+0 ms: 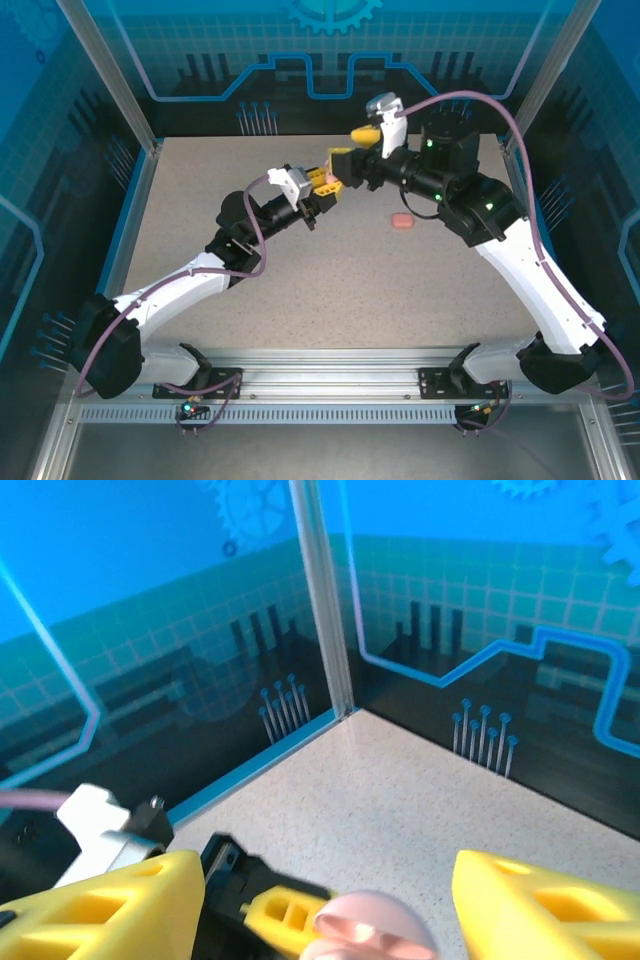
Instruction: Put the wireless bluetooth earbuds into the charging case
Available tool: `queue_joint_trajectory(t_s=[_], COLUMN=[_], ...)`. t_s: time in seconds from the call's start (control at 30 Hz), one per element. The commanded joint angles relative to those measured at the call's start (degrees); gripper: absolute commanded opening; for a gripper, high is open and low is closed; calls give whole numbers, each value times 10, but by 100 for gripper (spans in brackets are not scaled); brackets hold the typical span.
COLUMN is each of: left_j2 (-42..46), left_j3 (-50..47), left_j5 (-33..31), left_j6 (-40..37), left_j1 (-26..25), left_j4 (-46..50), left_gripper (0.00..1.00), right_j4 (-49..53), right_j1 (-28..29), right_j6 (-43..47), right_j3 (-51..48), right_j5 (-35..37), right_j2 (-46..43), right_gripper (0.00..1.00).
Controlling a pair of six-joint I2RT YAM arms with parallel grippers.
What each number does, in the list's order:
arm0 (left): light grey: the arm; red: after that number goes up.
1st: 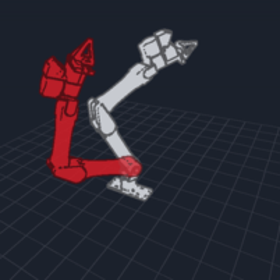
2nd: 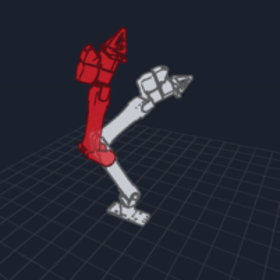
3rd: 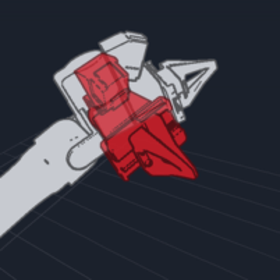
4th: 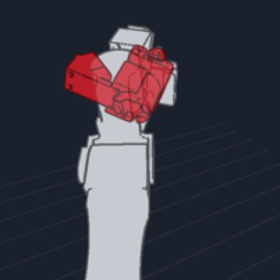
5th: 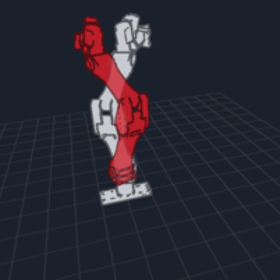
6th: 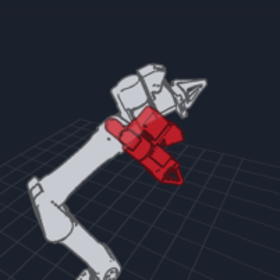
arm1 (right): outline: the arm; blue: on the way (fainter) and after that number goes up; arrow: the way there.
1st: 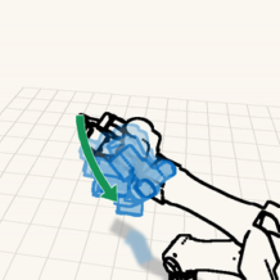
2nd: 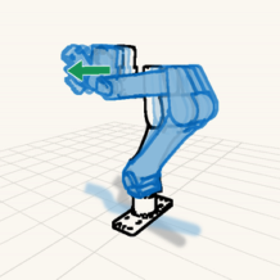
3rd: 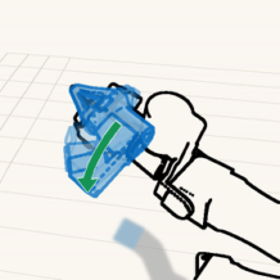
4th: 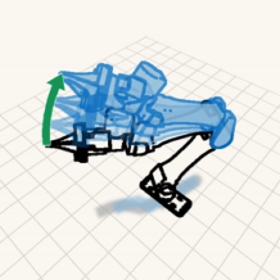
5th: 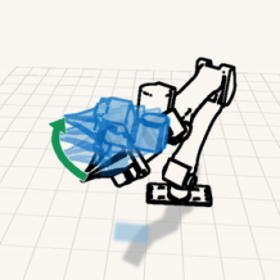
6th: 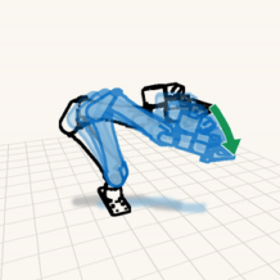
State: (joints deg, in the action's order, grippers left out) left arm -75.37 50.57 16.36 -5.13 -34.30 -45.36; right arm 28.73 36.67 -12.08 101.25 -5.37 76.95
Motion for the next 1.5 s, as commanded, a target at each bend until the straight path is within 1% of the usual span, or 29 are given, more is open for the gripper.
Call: queue_joint_trajectory(t_s=[0.0, 0.2, 0.33, 0.43, 0.53, 0.6, 0.83, 1.07, 1.2, 1.3, 1.47], left_j2=[1, 0, -1, -2, -3, -2, -3, -11, -14, -16, -17], left_j3=[-7, -13, -15, -16, -17, -19, -18, -14, -13, -13, -13], left_j5=[-4, 1, 0, 0, -3, -7, -13, -15, -13, -3, -1], left_j6=[11, 19, 23, 26, 28, 27, 21, 21, 24, 29, 29], left_j1=[-4, -5, -7, -9, -9, -10, -10, -10, -10, -11, -11], left_j4=[-26, -27, -25, -24, -24, -22, -16, -13, -11, -16, -11], left_gripper=[0, 0, 0, 0, 0, 0, 0, 0, 0, 0, 0], right_j4=[59, 205, 259, 292, 311, 310, 249, 207, 201, 212, 235], right_j1=[-32, -66, -73, -76, -75, -71, -62, -50, -48, -49, -56], right_j6=[-41, -53, -54, -55, -58, -58, -64, -74, -79, -81, -75], right_j3=[61, 220, 301, 350, 362, 341, 182, 86, 80, 98, 167], right_j5=[26, 44, 50, 37, 19, 15, 18, 9, 7, 47, 111], right_j2=[35, 166, 252, 301, 324, 315, 211, 117, 101, 115, 174], right_gripper=[68, 67, 67, 66, 64, 63, 62, 62, 62, 62, 62])
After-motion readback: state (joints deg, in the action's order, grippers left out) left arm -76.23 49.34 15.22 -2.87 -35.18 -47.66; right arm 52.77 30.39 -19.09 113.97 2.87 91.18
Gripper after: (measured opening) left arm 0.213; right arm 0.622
